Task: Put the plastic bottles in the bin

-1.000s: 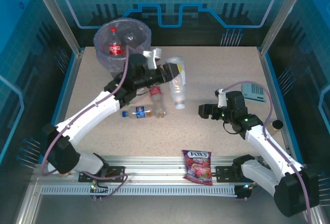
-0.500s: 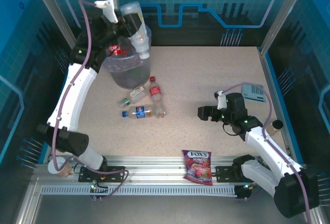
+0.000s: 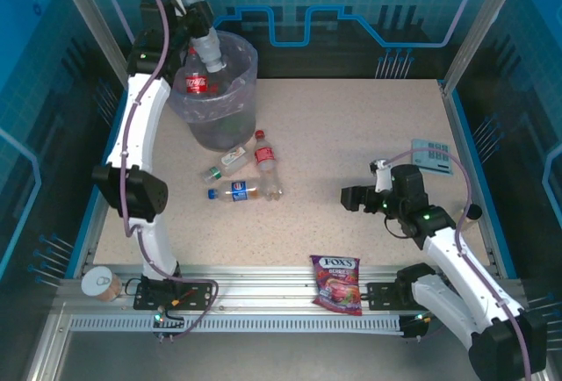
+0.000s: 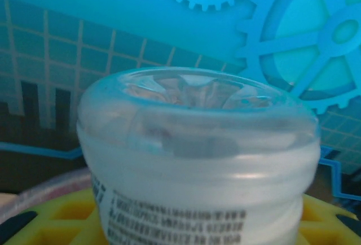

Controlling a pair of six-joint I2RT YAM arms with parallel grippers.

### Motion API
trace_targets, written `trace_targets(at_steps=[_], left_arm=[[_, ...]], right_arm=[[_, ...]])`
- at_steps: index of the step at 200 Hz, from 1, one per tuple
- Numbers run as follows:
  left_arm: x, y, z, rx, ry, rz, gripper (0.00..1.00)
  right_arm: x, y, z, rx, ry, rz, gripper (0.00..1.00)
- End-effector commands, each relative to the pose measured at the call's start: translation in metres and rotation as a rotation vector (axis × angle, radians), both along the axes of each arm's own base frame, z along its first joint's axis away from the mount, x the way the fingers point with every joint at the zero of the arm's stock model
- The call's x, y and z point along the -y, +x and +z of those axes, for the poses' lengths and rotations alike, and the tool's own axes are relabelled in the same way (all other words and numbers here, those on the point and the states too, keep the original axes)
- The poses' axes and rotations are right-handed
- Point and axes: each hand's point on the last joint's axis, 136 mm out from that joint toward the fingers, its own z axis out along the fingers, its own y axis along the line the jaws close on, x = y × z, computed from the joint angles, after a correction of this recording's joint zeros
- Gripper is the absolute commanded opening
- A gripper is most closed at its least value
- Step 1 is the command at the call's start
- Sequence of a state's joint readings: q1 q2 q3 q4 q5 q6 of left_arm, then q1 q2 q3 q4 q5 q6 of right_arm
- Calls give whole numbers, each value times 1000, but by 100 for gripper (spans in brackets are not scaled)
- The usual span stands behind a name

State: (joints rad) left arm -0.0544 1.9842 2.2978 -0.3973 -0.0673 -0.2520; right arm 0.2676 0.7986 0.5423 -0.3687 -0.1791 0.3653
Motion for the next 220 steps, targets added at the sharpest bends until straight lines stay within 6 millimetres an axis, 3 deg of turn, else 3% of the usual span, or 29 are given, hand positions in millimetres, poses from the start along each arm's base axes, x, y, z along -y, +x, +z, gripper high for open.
trace_targets(at_steps=[1,56,96,145,159,177,220], left_arm=[[-5,10,-14,-56,93,22,25],[-6,25,-90,-268,151,10,24],[-5,27,-127,-370,170,-9,24],[-3,28,-160,-454,198,-48,25],[-1,29,-170,-477,197,-59,31],[1,30,-182,-504,195,-70,45],[2,30,-192,-528,191,-73,51]], right_arm=[[15,-6,-6,-13,-56,-37,94],[19,-6,-2,-2,-67,-38,94],[18,-5,-4,-5,-60,-38,94],[20,-8,-7,-12,-64,-46,94],[20,-8,-6,-9,-65,-47,94],[21,-9,-6,-10,-64,-47,94],[22,-12,-7,-10,-66,-53,94]])
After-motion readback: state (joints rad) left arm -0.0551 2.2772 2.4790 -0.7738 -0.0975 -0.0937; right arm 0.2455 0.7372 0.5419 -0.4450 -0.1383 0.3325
